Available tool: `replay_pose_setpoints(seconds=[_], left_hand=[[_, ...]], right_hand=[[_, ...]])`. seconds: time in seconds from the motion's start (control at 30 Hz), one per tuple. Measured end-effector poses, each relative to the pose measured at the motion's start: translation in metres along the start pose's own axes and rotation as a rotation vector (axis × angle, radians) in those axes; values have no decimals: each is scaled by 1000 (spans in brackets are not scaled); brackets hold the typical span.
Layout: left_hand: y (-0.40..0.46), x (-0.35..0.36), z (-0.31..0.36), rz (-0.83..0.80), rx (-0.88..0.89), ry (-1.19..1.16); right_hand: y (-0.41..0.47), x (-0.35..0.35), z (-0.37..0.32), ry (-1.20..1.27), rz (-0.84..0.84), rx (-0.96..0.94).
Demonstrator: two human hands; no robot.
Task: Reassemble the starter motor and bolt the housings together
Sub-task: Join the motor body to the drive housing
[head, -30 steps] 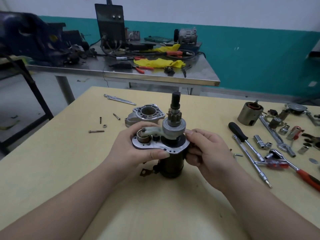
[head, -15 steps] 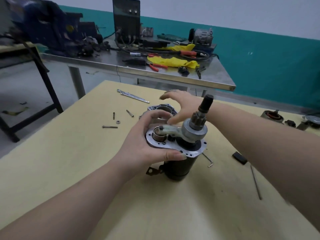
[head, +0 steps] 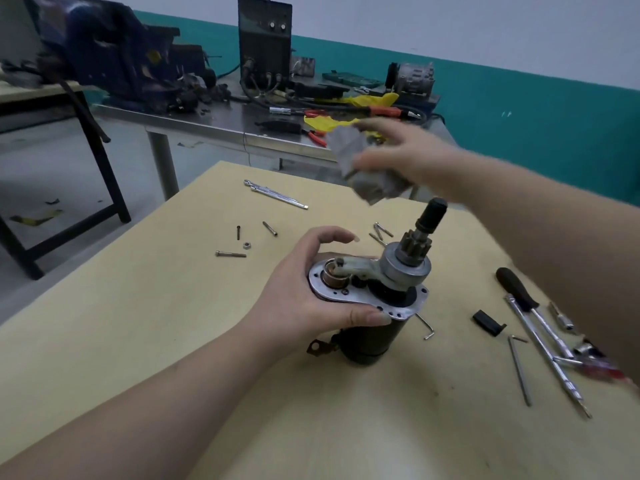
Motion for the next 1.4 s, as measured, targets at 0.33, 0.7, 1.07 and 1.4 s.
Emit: replay_pose_setpoints(seconds=[0.33,0.7,1.07,1.4], left_hand=[[-14,20,13,128,31,106],[-16,31,16,186,8,143],[-2,13,-6,65,9,28],[0,3,-11,61,39,18]], right_hand=[[-136,-37,-53,-324,356,97],[-135,-2,-46,-568,403,64],[-138,-4,-26,-366,-144,-268],[-125,22,35,53,-205,-259]])
Point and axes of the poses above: each hand's wrist, its own y-axis towards the middle knuckle, its own x-axis out of the palm, z = x × y, the point moved 5 cm from there along y, towards the middle knuckle, and after that the axes turned 15 degrees about x, right-handed, at the moved point
